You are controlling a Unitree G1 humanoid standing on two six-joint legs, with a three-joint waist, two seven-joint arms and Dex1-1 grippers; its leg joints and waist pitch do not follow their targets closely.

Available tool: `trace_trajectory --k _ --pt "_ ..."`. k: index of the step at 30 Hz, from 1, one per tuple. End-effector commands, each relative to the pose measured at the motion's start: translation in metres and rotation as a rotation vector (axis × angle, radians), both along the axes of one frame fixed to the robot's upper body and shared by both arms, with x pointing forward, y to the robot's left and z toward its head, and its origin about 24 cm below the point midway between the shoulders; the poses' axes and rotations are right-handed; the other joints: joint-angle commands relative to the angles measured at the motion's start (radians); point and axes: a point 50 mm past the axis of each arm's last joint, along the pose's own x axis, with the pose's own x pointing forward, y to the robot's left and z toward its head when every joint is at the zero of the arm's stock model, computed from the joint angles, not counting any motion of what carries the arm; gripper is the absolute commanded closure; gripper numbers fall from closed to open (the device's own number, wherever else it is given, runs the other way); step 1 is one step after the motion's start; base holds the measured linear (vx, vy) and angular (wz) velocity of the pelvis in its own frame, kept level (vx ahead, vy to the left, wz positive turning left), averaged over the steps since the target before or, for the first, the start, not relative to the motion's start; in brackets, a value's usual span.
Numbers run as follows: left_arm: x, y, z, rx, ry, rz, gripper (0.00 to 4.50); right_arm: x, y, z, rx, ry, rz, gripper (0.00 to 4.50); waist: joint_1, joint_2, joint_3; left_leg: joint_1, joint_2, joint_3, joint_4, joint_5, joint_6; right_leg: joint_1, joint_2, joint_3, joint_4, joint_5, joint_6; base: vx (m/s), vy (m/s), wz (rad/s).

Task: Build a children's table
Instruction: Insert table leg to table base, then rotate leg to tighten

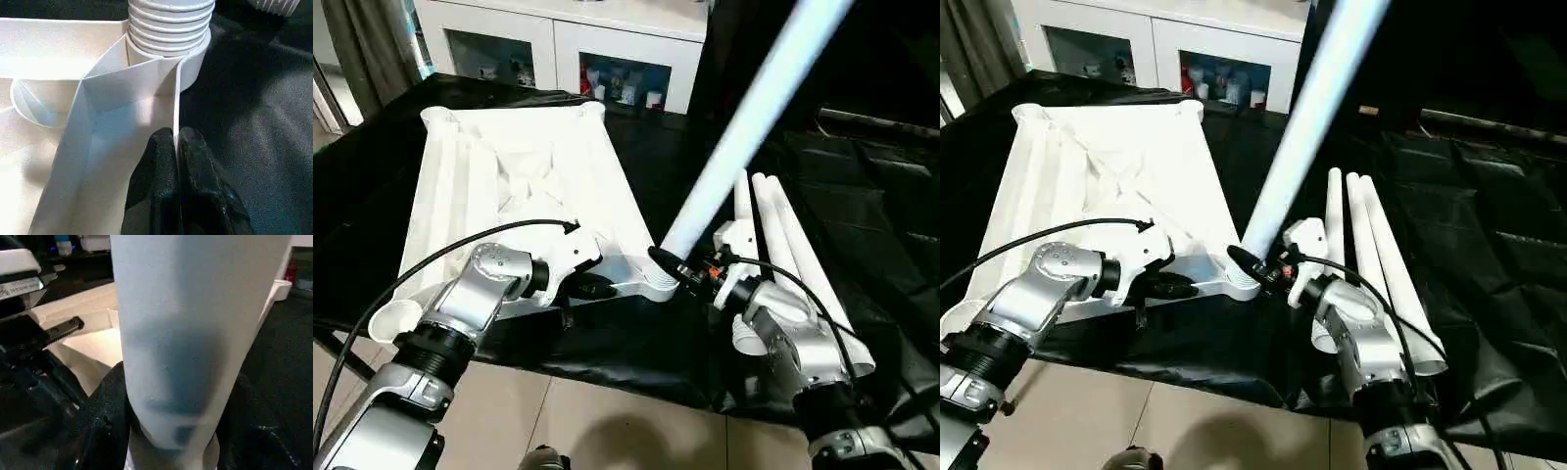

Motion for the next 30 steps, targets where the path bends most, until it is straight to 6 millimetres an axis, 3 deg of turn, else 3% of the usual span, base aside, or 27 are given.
trace_trajectory --k 1,16,30 --pt "0.005 -0.004 0.017 -0.067 -0.087 -0.001 4.5 -0.011 -0.004 -0.032 -0.087 0.173 0.044 2.61 -0.002 -0.006 -0.06 0.038 0.035 -0.023 -0.081 -0.322 -0.03 0.015 -0.073 0.039 -0.097 -0.266 -0.179 0.0 0.0 0.0" --pt "-0.003 -0.002 0.015 -0.051 -0.083 -0.058 4.5 -0.007 -0.006 -0.035 -0.181 0.27 0.235 2.61 -0.004 -0.015 -0.063 0.039 0.036 -0.022 -0.082 -0.318 -0.035 0.014 -0.072 0.04 -0.095 -0.251 -0.179 0.0 0.0 0.0" --pt "-0.015 -0.002 0.021 -0.085 -0.073 -0.229 4.5 -0.023 -0.016 -0.05 -0.174 0.298 0.346 2.61 -0.004 -0.011 -0.063 0.045 0.04 -0.027 -0.09 -0.388 -0.051 0.01 -0.071 0.04 -0.1 -0.282 -0.183 0.0 0.0 0.0"
